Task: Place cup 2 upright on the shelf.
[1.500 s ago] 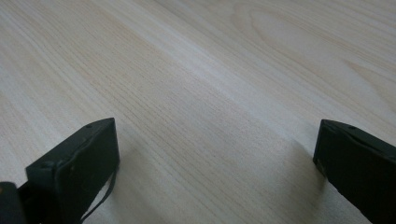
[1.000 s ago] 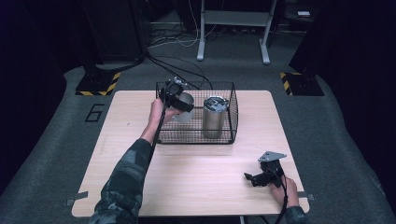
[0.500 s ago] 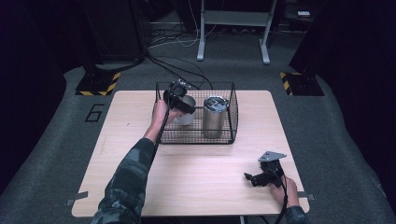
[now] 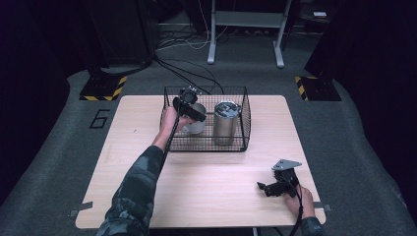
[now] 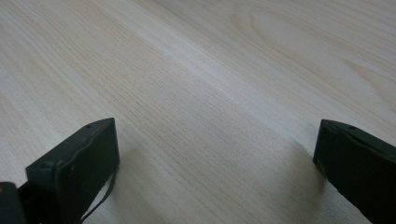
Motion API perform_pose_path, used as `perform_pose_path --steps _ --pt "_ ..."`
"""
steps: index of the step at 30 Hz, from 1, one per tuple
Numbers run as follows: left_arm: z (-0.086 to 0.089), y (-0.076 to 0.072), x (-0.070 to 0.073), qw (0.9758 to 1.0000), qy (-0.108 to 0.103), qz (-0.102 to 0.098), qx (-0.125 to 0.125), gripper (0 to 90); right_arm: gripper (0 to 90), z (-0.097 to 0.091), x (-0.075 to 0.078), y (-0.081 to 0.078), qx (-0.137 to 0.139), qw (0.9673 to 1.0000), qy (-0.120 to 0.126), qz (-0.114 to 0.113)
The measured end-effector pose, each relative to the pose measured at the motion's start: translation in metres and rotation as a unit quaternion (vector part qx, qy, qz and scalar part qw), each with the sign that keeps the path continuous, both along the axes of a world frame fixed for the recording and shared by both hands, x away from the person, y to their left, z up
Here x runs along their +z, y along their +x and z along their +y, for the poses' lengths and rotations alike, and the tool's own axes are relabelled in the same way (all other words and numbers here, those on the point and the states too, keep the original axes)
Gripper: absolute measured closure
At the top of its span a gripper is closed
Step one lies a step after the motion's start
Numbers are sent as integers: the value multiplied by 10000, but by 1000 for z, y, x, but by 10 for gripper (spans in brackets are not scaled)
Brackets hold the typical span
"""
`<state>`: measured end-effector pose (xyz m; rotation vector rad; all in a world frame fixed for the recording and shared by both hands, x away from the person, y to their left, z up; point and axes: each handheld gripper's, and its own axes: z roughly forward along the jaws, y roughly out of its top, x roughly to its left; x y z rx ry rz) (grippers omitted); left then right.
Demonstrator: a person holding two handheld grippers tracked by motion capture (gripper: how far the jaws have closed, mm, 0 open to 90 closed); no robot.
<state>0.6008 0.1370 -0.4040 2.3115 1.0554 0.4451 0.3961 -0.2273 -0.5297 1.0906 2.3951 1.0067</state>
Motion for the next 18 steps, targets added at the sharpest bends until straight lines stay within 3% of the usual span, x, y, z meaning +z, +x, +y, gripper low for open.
perform_pose_path --steps 11,18 --pt "-1 3 -11 9994 133 310 -17 56 0 0 0 0 -7 10000 6 -2" --pt "4 5 -12 9991 8 400 110 54 0 0 0 0 3 10000 4 -2"
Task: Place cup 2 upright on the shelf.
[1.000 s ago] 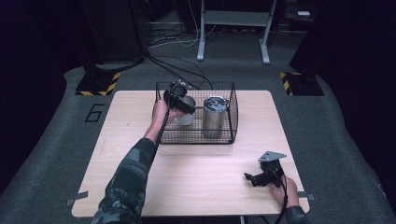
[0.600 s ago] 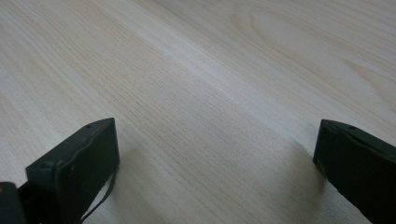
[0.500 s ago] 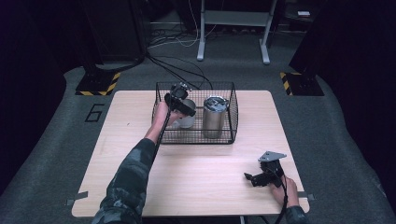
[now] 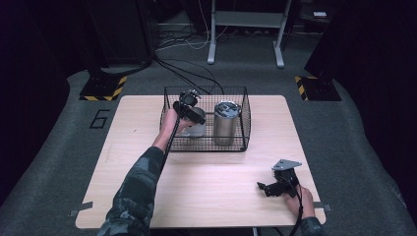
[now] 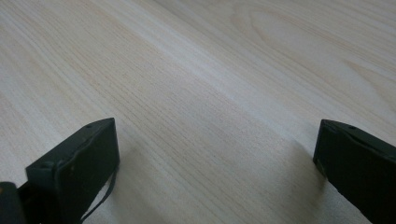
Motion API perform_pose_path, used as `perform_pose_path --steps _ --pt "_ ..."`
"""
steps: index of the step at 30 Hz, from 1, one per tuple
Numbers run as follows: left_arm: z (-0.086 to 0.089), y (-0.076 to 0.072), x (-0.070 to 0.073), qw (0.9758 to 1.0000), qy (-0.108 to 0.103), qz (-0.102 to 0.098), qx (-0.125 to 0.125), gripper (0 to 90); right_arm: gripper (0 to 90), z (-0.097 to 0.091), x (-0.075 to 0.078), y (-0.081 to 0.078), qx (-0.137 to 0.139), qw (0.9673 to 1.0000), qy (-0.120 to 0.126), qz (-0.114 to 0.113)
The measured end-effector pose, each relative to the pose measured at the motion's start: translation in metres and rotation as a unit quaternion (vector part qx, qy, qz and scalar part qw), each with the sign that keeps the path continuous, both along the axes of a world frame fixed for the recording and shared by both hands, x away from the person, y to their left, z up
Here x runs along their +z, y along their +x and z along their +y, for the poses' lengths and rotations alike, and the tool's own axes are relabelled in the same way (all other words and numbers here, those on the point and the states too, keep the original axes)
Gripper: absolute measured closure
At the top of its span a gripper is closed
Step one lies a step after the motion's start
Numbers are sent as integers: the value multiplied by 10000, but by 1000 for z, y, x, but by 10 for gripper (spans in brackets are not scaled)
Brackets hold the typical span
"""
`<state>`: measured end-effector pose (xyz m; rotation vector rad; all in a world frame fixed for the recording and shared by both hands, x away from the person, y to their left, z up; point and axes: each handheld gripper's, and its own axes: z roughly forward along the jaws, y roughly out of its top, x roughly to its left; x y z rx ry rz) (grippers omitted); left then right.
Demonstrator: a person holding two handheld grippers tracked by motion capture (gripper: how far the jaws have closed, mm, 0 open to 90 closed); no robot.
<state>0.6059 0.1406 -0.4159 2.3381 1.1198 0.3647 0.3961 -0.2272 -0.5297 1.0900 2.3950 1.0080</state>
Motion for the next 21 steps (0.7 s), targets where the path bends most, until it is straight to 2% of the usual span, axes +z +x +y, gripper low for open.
perform_pose_path --steps 6,8,11,13,15,16,20,21 --pt "-4 -1 1 9997 212 -60 49 50 0 0 0 0 4 10000 -9 -2" --pt "-3 -2 3 9997 208 -116 62 37 0 0 0 0 0 10000 1 0" --pt "-1 -3 6 9997 131 -175 105 7 0 0 0 0 -12 10000 3 0" --pt "2 -5 10 9997 -43 -195 160 0 0 0 0 0 -12 10000 -1 -1" --pt "4 -7 14 9995 -106 -251 171 0 0 0 0 0 -3 10000 -5 -2" --pt "4 -9 16 9991 -224 -291 200 0 0 0 0 0 13 10000 -14 -15" --pt "8 -15 27 9988 -324 -363 90 0 0 0 0 0 26 10000 -19 0" --pt "9 -18 30 9982 -430 -415 66 0 0 0 0 0 31 10000 -26 -5"
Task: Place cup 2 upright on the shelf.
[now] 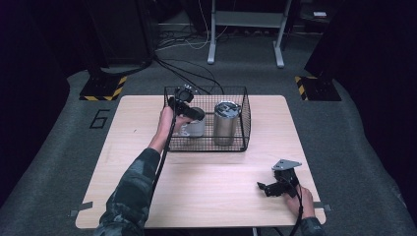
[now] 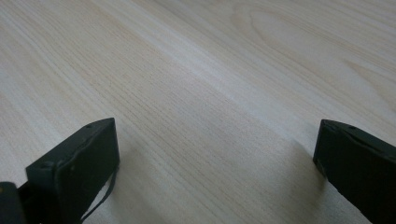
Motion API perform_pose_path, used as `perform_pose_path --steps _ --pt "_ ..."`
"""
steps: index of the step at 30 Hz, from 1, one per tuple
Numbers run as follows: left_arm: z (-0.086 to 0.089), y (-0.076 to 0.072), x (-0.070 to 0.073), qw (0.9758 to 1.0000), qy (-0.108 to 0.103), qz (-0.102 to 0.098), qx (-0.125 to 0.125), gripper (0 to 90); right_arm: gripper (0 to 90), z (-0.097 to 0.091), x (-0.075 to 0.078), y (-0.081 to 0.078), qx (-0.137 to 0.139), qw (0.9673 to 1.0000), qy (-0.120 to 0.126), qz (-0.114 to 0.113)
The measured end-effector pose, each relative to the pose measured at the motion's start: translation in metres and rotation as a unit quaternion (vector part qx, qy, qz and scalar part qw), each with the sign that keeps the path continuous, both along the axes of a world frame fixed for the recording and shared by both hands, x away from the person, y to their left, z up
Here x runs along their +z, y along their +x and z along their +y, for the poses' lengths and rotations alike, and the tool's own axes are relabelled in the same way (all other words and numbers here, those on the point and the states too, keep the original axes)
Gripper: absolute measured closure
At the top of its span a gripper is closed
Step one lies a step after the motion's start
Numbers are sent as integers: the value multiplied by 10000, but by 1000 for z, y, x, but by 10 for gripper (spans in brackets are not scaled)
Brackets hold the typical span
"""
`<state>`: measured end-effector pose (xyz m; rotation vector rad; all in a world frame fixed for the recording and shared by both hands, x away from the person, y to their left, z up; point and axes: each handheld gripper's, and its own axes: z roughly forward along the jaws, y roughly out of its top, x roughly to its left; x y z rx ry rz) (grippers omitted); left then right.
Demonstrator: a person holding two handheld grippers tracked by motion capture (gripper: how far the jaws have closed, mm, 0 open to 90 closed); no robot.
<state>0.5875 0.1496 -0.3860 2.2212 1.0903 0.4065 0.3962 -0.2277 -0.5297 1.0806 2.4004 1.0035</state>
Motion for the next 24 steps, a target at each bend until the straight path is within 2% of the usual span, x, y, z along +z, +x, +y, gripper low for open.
perform_pose_path --steps 8,20,24 --pt "3 -23 16 9995 -111 -222 -197 0 0 0 0 0 -6 10000 6 3" --pt "20 -58 32 9977 -298 -533 -281 2 0 0 0 0 -1 10000 0 2" --pt "24 -73 36 9969 -296 -640 -335 1 0 0 0 0 -3 10000 5 3"
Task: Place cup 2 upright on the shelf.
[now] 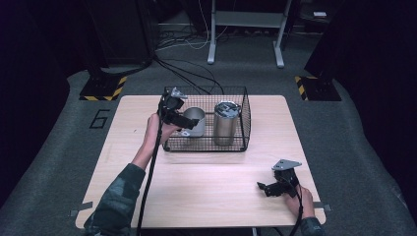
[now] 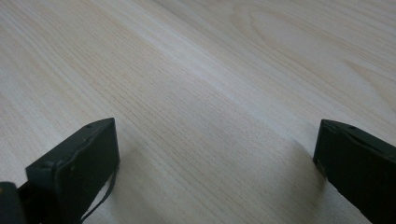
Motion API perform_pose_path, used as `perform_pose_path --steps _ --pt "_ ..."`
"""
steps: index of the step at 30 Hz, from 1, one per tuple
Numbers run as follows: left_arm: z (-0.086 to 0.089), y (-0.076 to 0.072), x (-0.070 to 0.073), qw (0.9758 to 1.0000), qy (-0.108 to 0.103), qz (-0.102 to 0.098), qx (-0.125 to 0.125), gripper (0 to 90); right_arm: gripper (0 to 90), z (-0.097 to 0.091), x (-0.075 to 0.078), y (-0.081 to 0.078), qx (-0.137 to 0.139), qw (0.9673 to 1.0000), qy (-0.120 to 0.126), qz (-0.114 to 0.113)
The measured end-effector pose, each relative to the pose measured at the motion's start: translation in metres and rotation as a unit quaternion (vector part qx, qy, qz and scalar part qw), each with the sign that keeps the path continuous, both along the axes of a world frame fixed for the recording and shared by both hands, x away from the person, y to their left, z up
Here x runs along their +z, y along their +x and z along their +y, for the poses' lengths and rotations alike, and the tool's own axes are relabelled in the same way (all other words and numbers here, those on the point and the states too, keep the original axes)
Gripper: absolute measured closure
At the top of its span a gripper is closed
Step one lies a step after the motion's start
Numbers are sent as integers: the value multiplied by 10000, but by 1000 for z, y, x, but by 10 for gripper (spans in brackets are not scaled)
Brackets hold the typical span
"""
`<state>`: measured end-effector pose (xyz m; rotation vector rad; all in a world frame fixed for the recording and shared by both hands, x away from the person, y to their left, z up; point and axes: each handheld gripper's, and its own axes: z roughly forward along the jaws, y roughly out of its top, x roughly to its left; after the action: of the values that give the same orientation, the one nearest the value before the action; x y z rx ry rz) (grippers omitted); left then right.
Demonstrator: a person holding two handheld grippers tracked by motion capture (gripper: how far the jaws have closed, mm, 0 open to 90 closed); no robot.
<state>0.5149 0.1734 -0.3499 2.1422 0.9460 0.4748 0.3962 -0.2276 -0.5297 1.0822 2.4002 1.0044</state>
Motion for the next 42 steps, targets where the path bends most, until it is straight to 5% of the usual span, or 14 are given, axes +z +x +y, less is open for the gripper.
perform_pose_path --steps 12,21,32,36,42 --pt "16 -41 0 9997 96 -195 -148 1 0 0 0 0 -1 10000 0 2" --pt "34 -77 -18 9995 91 -240 -163 1 0 0 0 0 -3 10000 2 1" --pt "60 -116 -61 9998 82 -200 19 0 0 0 0 0 -2 10000 3 1" --pt "77 -128 -79 9995 67 -99 284 0 0 0 0 0 8 10000 -4 -8" --pt "99 -140 -118 9970 -223 232 710 2 0 0 0 0 -3 10000 -1 -1"
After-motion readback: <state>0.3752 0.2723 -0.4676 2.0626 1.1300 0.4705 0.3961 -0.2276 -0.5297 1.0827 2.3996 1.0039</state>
